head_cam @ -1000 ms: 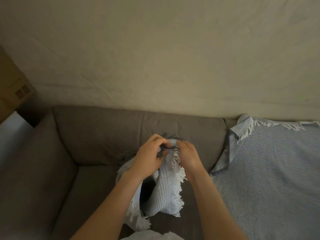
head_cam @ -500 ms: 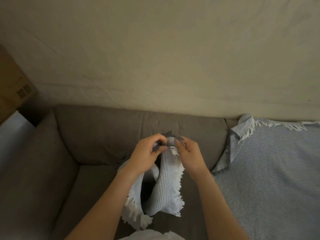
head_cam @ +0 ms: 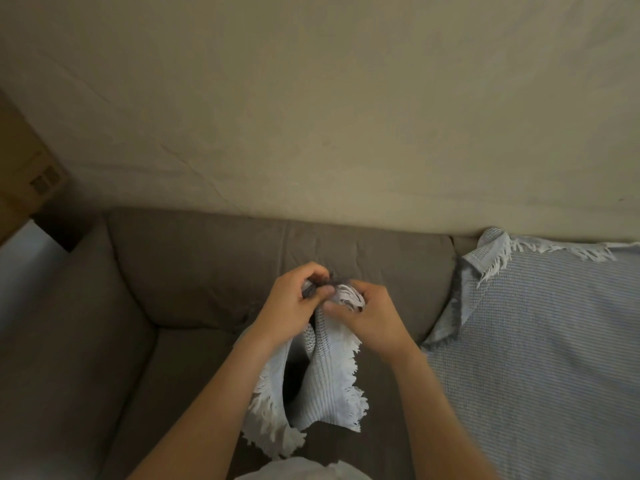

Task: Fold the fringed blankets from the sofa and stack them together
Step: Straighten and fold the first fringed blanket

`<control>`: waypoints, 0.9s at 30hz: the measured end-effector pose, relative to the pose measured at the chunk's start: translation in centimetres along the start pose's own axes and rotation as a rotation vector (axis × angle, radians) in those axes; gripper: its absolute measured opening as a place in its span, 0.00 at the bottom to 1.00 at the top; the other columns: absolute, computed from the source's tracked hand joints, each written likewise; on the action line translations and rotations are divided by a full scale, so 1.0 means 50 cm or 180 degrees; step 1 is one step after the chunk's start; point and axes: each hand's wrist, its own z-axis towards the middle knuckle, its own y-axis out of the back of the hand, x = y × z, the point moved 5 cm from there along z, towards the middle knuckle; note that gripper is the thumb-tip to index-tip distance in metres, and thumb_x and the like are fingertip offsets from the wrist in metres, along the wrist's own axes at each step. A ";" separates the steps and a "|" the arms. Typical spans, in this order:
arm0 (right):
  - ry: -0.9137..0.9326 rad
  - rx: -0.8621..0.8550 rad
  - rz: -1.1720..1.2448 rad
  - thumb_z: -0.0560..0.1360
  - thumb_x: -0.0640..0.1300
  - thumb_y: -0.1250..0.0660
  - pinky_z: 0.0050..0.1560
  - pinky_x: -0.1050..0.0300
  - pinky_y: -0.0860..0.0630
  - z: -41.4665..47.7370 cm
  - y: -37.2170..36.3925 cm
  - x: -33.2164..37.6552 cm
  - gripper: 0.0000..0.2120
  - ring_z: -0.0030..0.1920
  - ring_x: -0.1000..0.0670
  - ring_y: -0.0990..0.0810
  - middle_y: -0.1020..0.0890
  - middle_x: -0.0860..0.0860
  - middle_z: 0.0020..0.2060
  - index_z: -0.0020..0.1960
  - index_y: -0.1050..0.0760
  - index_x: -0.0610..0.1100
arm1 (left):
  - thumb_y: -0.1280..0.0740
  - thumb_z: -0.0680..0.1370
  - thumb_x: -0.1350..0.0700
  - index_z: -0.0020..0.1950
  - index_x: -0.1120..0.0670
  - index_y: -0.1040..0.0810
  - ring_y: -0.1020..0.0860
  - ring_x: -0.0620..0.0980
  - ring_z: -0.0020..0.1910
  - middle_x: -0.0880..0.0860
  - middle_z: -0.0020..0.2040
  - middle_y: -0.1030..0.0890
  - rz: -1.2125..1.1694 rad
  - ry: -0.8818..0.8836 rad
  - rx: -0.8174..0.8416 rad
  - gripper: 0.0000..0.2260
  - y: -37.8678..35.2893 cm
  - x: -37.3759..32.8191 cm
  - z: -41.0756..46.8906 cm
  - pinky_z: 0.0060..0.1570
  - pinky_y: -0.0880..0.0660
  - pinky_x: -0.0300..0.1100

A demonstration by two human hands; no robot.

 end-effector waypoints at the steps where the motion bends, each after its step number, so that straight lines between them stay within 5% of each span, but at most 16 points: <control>1: -0.0002 -0.0087 -0.0087 0.77 0.39 0.24 0.36 0.65 0.28 0.004 0.001 -0.004 0.05 0.33 0.59 0.25 0.19 0.56 0.32 0.43 0.18 0.44 | 0.26 0.80 0.58 0.51 0.51 0.19 0.20 0.39 0.46 0.42 0.45 0.18 0.0032 0.0027 0.0005 0.04 -0.001 0.005 0.003 0.46 0.27 0.29; 4: -0.0122 -0.0357 -0.0439 0.78 0.39 0.26 0.33 0.64 0.31 0.024 0.006 -0.026 0.11 0.30 0.59 0.28 0.22 0.56 0.28 0.37 0.20 0.45 | 0.25 0.79 0.58 0.51 0.50 0.18 0.19 0.38 0.46 0.42 0.46 0.17 -0.0027 0.0208 0.0019 0.05 0.005 0.025 0.011 0.48 0.25 0.34; 8: -0.0583 -0.1038 -0.0432 0.76 0.42 0.27 0.35 0.55 0.29 0.036 0.027 -0.064 0.12 0.31 0.54 0.27 0.23 0.52 0.28 0.36 0.24 0.40 | 0.23 0.78 0.53 0.70 0.54 0.25 0.21 0.47 0.62 0.49 0.63 0.21 0.0147 0.1124 -0.0154 0.23 0.023 0.080 0.006 0.60 0.25 0.39; 13: -0.1386 -0.1142 0.0817 0.77 0.40 0.29 0.42 0.49 0.24 0.039 0.046 -0.116 0.04 0.40 0.45 0.21 0.20 0.42 0.38 0.45 0.22 0.40 | 0.23 0.77 0.47 0.55 0.64 0.20 0.19 0.59 0.60 0.57 0.51 0.18 0.0312 0.2313 -0.0642 0.21 0.058 0.152 -0.034 0.55 0.23 0.44; 16: -0.1513 -0.0977 0.1418 0.79 0.37 0.32 0.42 0.51 0.23 0.035 0.029 -0.123 0.02 0.41 0.44 0.20 0.21 0.40 0.42 0.48 0.24 0.39 | 0.22 0.77 0.46 0.69 0.66 0.24 0.21 0.62 0.65 0.60 0.63 0.19 0.0046 0.2787 -0.0646 0.30 0.059 0.184 -0.060 0.57 0.23 0.45; 22: -0.0665 -0.1579 0.0650 0.81 0.41 0.33 0.39 0.50 0.29 0.017 0.050 -0.080 0.10 0.37 0.50 0.29 0.27 0.50 0.34 0.41 0.28 0.44 | 0.28 0.81 0.53 0.46 0.59 0.14 0.19 0.54 0.41 0.61 0.41 0.15 -0.0230 0.2442 -0.0862 0.10 0.056 0.217 -0.060 0.48 0.19 0.53; 25: -0.0598 -0.1274 0.0497 0.81 0.39 0.34 0.36 0.58 0.30 0.022 0.040 -0.060 0.14 0.34 0.56 0.30 0.29 0.55 0.31 0.38 0.31 0.46 | 0.31 0.83 0.54 0.40 0.56 0.17 0.24 0.51 0.37 0.53 0.34 0.21 -0.0305 0.2099 -0.0674 0.13 0.046 0.200 -0.053 0.41 0.28 0.46; 27: -0.0721 -0.1565 0.0598 0.81 0.39 0.35 0.31 0.61 0.33 0.017 0.047 -0.060 0.15 0.32 0.56 0.34 0.32 0.55 0.30 0.37 0.33 0.46 | 0.31 0.84 0.52 0.36 0.57 0.23 0.28 0.50 0.34 0.50 0.31 0.27 -0.0217 0.1866 -0.0614 0.17 0.040 0.188 -0.047 0.40 0.32 0.46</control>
